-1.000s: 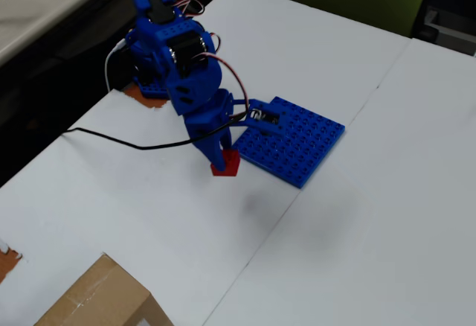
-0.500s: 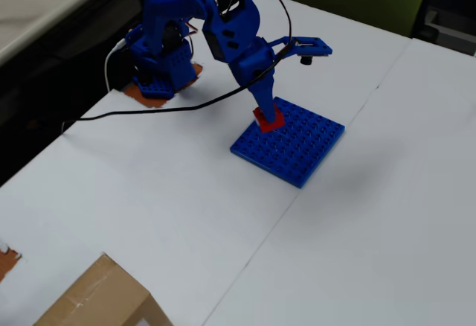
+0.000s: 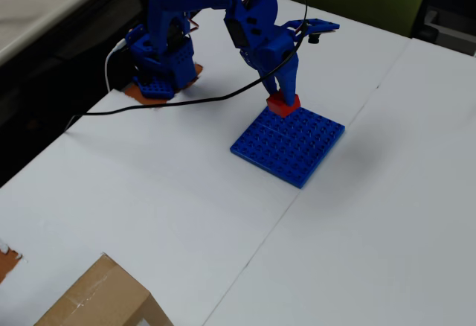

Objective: Pick up the 2x2 red block and go up the 8x8 blue block.

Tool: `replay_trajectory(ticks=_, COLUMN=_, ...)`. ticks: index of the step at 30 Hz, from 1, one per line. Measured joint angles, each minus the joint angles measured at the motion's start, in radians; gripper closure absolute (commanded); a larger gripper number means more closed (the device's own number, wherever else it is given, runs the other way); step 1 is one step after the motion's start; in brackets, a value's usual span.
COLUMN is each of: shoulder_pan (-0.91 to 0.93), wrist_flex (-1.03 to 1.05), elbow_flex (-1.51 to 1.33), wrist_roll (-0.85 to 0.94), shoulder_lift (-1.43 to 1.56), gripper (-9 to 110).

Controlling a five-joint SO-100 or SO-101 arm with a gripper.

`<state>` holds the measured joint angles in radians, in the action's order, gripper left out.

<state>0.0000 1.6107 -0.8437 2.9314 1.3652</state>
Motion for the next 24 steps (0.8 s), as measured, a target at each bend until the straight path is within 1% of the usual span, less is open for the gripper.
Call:
replay_trajectory(ticks=12, shoulder_pan=-0.034, wrist_flex=0.009, elbow_flex=-0.034, wrist_roll=0.137, shoulder_lift=0.002, gripper=101)
replay_trajectory(ticks=24, shoulder_pan=-0.043, wrist_flex=0.011, elbow_flex=-0.038, wrist_roll=0.147, shoulder_lift=0.002, gripper=101)
